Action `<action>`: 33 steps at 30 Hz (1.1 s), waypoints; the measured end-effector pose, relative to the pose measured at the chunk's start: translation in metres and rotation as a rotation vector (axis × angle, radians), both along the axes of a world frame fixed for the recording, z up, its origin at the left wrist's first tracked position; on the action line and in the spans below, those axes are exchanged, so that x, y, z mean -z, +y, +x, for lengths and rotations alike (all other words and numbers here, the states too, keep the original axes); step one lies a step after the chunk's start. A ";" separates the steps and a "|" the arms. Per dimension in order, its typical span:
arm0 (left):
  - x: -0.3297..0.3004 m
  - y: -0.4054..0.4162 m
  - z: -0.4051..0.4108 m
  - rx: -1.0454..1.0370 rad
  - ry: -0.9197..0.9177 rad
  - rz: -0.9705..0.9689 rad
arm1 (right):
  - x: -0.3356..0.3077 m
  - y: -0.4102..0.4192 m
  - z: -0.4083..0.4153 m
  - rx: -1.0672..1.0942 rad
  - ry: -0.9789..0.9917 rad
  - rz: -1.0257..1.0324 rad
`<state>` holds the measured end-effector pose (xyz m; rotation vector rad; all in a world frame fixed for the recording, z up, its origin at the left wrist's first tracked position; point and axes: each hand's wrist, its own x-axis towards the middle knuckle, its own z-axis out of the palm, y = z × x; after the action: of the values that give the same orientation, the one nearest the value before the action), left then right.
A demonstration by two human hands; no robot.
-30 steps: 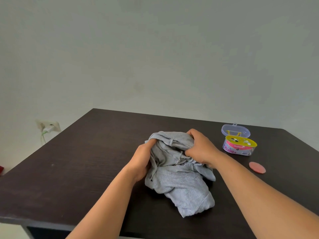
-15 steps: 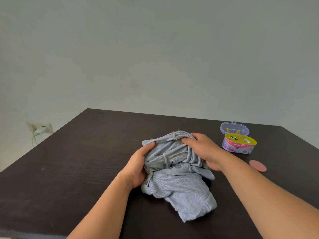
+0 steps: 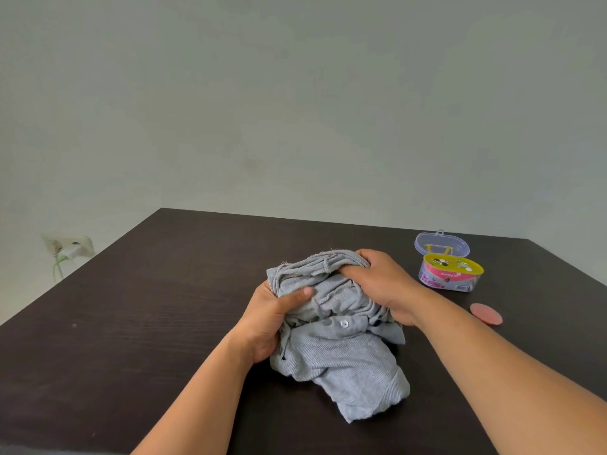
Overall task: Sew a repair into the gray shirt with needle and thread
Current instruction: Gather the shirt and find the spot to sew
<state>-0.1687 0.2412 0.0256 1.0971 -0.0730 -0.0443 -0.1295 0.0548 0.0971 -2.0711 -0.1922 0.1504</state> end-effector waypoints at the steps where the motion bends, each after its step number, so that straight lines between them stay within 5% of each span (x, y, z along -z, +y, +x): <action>1: -0.001 0.000 0.000 -0.017 0.013 -0.031 | 0.001 0.000 -0.001 -0.014 0.022 0.005; 15: -0.004 0.002 0.001 -0.007 0.059 -0.178 | 0.016 -0.009 0.003 -0.024 0.084 0.052; 28: 0.000 -0.006 -0.005 0.064 -0.065 0.052 | 0.015 0.001 0.009 0.150 0.193 0.594; 33: 0.003 -0.005 -0.004 -0.100 -0.083 0.238 | 0.012 -0.003 0.006 0.094 0.179 0.500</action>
<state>-0.1724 0.2364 0.0221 1.3393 -0.0890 0.0847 -0.1236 0.0522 0.0850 -1.5565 -0.0172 0.2058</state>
